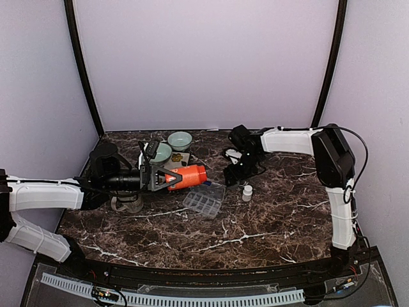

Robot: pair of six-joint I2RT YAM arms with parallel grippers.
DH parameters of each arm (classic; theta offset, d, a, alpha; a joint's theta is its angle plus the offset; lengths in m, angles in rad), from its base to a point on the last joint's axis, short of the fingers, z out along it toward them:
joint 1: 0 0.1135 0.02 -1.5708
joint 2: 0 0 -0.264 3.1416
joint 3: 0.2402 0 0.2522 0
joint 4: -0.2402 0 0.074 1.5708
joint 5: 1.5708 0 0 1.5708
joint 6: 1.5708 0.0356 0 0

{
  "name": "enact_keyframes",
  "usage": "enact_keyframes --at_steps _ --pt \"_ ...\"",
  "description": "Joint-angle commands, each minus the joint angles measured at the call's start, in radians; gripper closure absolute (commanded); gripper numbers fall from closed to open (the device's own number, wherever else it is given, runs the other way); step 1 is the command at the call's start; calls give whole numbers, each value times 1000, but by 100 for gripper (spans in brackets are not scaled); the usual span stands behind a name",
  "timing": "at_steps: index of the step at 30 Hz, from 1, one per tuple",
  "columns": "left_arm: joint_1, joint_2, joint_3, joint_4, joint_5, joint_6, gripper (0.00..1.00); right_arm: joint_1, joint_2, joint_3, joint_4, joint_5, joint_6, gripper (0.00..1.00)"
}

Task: Sort the pills into containers
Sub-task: Pick up the lid of the pill bottle from the center of the board.

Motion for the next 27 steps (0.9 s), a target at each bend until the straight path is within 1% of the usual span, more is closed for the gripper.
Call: enact_keyframes --at_steps 1,9,16,19,23,25,27 --pt "-3 -26 -2 11 6 19 96 15 19 24 -16 31 -13 26" --pt "-3 -31 -7 15 6 19 96 38 36 27 -30 63 -21 28" --pt "-3 -36 -13 16 6 20 96 41 44 37 -32 69 -20 34" --pt "-4 -38 -14 12 6 21 96 41 50 41 -36 67 -22 41" --pt "-3 -44 -26 10 6 20 96 41 46 35 -29 60 -22 54" --pt "-3 -52 -39 10 -31 20 96 41 35 31 -24 59 -19 63" --pt "-3 -62 -56 9 -41 18 96 41 22 23 -10 56 -18 64"
